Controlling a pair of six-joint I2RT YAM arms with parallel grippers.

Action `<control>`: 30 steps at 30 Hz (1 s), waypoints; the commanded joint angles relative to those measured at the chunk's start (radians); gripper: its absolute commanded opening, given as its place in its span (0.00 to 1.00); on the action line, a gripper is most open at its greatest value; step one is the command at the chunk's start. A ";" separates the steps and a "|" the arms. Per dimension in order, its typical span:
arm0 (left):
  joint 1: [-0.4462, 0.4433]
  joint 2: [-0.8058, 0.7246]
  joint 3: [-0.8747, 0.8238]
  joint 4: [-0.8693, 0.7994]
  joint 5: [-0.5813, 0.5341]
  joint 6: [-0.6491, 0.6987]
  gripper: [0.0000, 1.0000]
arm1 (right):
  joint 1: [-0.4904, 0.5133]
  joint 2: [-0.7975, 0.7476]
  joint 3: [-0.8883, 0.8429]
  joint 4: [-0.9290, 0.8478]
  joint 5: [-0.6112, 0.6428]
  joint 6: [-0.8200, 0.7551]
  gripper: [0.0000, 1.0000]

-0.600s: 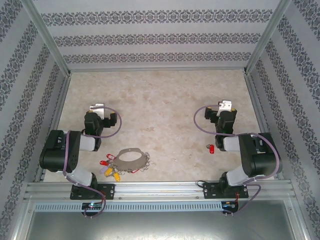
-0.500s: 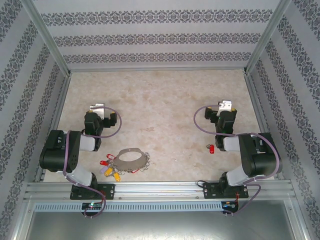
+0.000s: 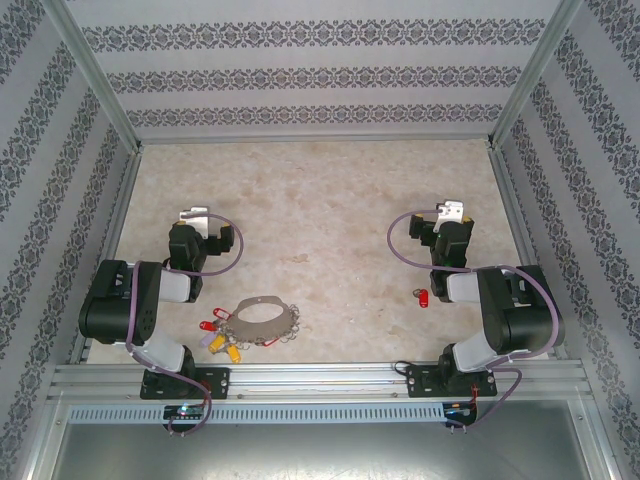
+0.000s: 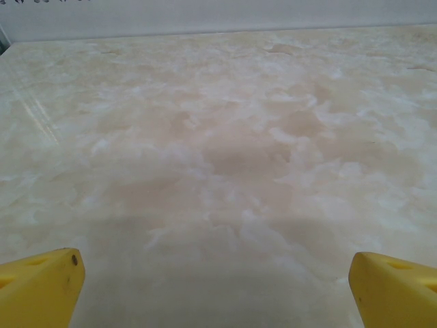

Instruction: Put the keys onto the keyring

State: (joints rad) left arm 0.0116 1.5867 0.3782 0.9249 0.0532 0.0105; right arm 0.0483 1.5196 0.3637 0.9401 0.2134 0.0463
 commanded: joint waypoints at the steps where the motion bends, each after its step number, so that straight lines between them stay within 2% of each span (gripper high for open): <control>1: 0.007 -0.001 0.014 0.000 0.024 -0.007 1.00 | 0.002 0.010 -0.008 0.043 0.014 0.010 0.98; 11: 0.009 -0.002 0.016 -0.004 0.026 -0.009 1.00 | 0.002 0.009 -0.009 0.045 0.014 0.010 0.98; 13: 0.008 -0.004 0.012 0.000 0.054 0.004 1.00 | 0.002 0.006 -0.012 0.048 0.031 0.012 0.98; 16: 0.005 -0.070 -0.001 -0.022 0.072 0.015 1.00 | 0.002 -0.027 -0.053 0.061 0.059 0.025 0.98; 19: 0.005 -0.221 0.032 -0.249 0.057 0.007 1.00 | 0.015 -0.040 -0.084 0.116 0.037 -0.001 0.98; 22: -0.007 -0.342 0.033 -0.374 0.049 -0.013 1.00 | 0.051 -0.049 -0.065 0.093 0.068 -0.040 0.98; 24: -0.025 -0.419 0.031 -0.450 0.030 -0.027 1.00 | 0.083 -0.112 -0.033 -0.004 0.131 -0.063 0.98; 26: -0.054 -0.490 0.034 -0.517 -0.003 -0.033 1.00 | 0.116 -0.185 -0.004 -0.107 0.103 -0.112 0.98; 27: -0.074 -0.524 0.037 -0.548 -0.036 -0.057 1.00 | 0.149 -0.216 0.028 -0.170 0.129 -0.145 0.98; 30: -0.116 -0.588 0.103 -0.724 -0.126 -0.198 1.00 | 0.236 -0.303 0.151 -0.483 0.198 -0.128 0.98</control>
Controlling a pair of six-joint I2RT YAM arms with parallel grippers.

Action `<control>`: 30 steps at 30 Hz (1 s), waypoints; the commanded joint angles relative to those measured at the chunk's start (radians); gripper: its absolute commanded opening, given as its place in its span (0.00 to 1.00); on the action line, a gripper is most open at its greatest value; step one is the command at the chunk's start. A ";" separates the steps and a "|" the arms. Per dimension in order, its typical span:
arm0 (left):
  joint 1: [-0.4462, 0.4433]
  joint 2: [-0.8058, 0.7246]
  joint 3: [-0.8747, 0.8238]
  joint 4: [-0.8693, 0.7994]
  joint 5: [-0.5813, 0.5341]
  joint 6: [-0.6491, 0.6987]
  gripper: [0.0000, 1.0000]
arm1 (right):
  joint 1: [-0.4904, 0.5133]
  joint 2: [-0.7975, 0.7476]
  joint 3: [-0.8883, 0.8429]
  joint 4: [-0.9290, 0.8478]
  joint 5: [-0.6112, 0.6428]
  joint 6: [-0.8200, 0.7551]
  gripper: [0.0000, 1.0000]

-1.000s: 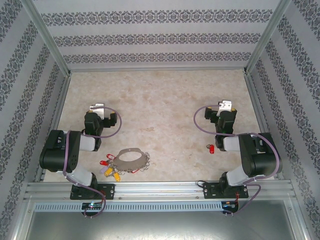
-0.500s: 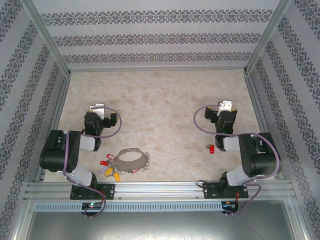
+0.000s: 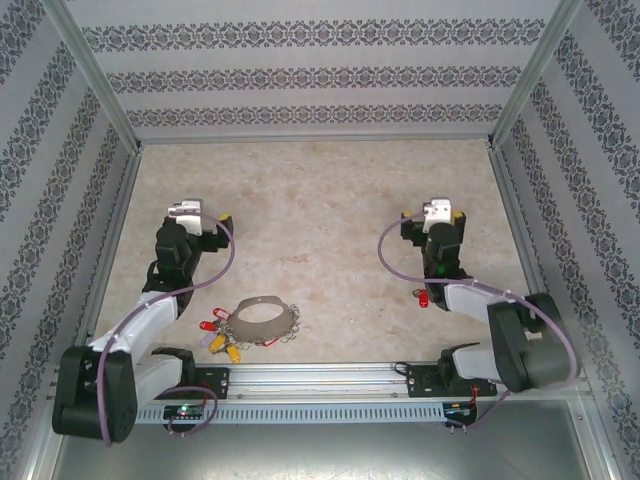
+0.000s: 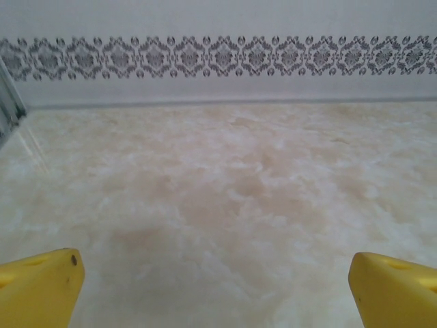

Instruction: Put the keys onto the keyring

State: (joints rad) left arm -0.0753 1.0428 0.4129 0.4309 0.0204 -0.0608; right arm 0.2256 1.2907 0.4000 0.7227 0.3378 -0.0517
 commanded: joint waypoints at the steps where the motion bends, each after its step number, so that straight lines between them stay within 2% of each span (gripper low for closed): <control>1: -0.038 -0.052 0.102 -0.309 -0.100 -0.171 1.00 | 0.079 -0.095 0.154 -0.360 0.084 0.008 0.98; 4: -0.055 -0.048 0.202 -0.525 -0.053 -0.285 1.00 | 0.142 -0.158 0.249 -0.617 0.041 0.128 0.98; 6: -0.055 -0.056 0.208 -0.561 0.071 -0.343 1.00 | 0.170 -0.181 0.308 -0.785 -0.090 0.222 0.98; 9: -0.055 -0.079 0.190 -0.581 0.269 -0.443 1.00 | 0.229 -0.186 0.361 -0.969 -0.271 0.273 0.98; 11: -0.058 -0.095 0.178 -0.603 0.367 -0.487 1.00 | 0.300 -0.188 0.377 -1.073 -0.350 0.291 0.98; 13: -0.064 -0.119 0.165 -0.641 0.417 -0.508 1.00 | 0.390 -0.186 0.384 -1.144 -0.397 0.306 0.98; 15: -0.073 -0.145 0.154 -0.704 0.419 -0.518 1.00 | 0.481 -0.160 0.391 -1.194 -0.425 0.334 0.98; 19: -0.073 -0.197 0.126 -0.801 0.383 -0.504 1.00 | 0.635 -0.108 0.390 -1.176 -0.384 0.386 0.98; 24: -0.073 -0.254 0.120 -0.837 0.315 -0.515 1.00 | 0.788 0.077 0.524 -1.205 -0.248 0.357 0.98; 30: -0.073 -0.281 0.112 -0.810 0.279 -0.546 1.00 | 0.849 0.296 0.695 -1.249 -0.186 0.328 0.98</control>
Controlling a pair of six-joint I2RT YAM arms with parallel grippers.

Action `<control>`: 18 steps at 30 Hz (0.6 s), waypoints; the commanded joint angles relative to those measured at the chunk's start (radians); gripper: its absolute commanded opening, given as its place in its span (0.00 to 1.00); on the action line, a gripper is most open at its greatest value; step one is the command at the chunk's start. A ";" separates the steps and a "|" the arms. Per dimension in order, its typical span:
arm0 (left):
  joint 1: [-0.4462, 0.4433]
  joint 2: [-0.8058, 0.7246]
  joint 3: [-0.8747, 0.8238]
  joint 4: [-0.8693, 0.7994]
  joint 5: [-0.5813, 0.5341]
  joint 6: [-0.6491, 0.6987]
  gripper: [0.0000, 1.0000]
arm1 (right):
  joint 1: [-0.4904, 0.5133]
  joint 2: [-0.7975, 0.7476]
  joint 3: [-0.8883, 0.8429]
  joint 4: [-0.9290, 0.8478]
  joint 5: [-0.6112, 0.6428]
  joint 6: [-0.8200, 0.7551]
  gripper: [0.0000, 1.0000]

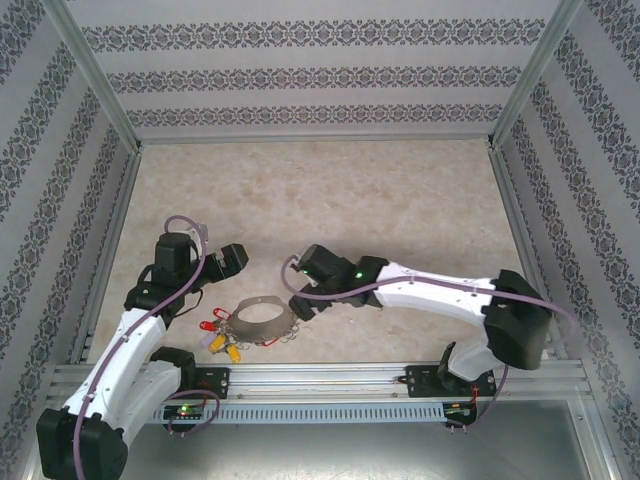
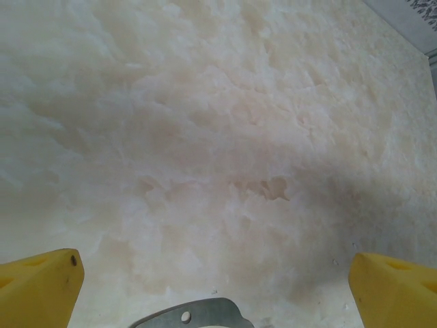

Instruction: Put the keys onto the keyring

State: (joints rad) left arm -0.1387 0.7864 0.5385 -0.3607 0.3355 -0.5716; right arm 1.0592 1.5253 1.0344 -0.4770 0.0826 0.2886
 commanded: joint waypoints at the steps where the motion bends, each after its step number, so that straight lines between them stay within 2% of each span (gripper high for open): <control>1: -0.009 -0.036 -0.020 -0.012 -0.044 -0.041 1.00 | 0.021 0.091 0.083 -0.054 0.078 -0.013 0.98; 8: 0.009 -0.058 -0.022 -0.042 -0.105 -0.033 1.00 | 0.042 0.281 0.229 -0.094 0.100 -0.018 0.98; 18: 0.049 -0.007 -0.047 0.032 -0.077 -0.045 1.00 | 0.066 0.453 0.400 -0.197 0.147 -0.031 0.98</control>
State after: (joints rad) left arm -0.1024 0.7750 0.5007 -0.3656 0.2558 -0.6083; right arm 1.1103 1.9438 1.3754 -0.6018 0.1833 0.2775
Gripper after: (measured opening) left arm 0.999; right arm 0.979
